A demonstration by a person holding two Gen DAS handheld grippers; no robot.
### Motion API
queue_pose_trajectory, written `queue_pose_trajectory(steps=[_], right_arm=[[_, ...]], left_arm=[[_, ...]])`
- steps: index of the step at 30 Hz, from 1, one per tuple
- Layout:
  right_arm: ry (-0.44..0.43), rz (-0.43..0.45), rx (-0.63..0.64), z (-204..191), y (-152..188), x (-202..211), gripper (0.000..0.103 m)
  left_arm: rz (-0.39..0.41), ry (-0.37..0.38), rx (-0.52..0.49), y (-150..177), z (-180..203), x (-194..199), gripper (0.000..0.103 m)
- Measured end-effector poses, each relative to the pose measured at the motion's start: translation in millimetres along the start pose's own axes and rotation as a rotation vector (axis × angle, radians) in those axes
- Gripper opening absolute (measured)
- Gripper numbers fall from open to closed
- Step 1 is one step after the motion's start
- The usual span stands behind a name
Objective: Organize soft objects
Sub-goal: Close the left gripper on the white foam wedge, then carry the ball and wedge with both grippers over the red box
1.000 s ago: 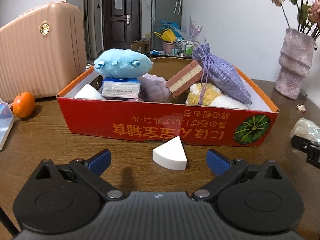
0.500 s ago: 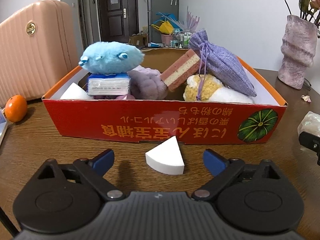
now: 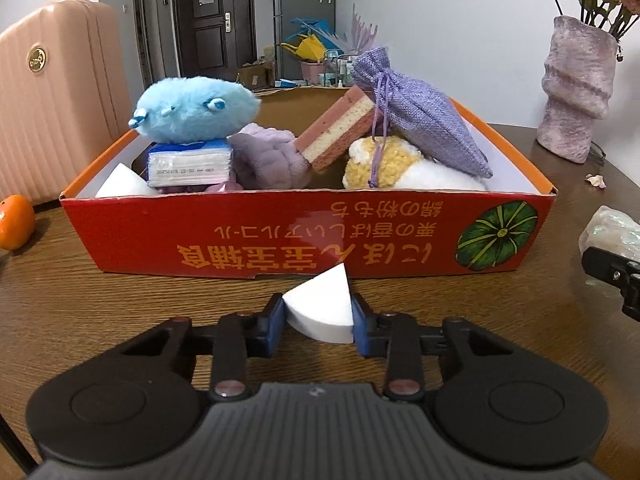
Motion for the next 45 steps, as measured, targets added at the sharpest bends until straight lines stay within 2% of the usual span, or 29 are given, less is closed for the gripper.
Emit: queue_pose_trajectory(steps=[12,20,27,45], right_arm=[[-0.025,0.036,-0.011,-3.9,-3.9,7.4,0.044],[-0.061,0.11,0.008,-13.1,-16.4,24.0,0.044],[-0.114,0.174,0.066,-36.7,-31.0,30.8,0.044],[-0.223,0.22,0.141,-106.0,-78.1,-34.6,0.044]], left_arm=[[0.054,0.021,0.059,-7.1,-12.8,21.0,0.034],[0.134,0.047,0.092,-20.4,-17.8,45.4,0.034],[0.193,0.06,0.128,-37.5,-24.9,61.9,0.034],[0.273,0.079,0.19,-94.8,-42.7,34.0,0.034]])
Point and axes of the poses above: each gripper's, at about its wrist camera, not at the fingertips, and x roughly against the way its jaws point, z to its right, y to its underside, the point moved 8 cm from there along -x, roughly the way its jaws point, and after that the axes turned 10 degrees about -y, right-handed, at the moved point
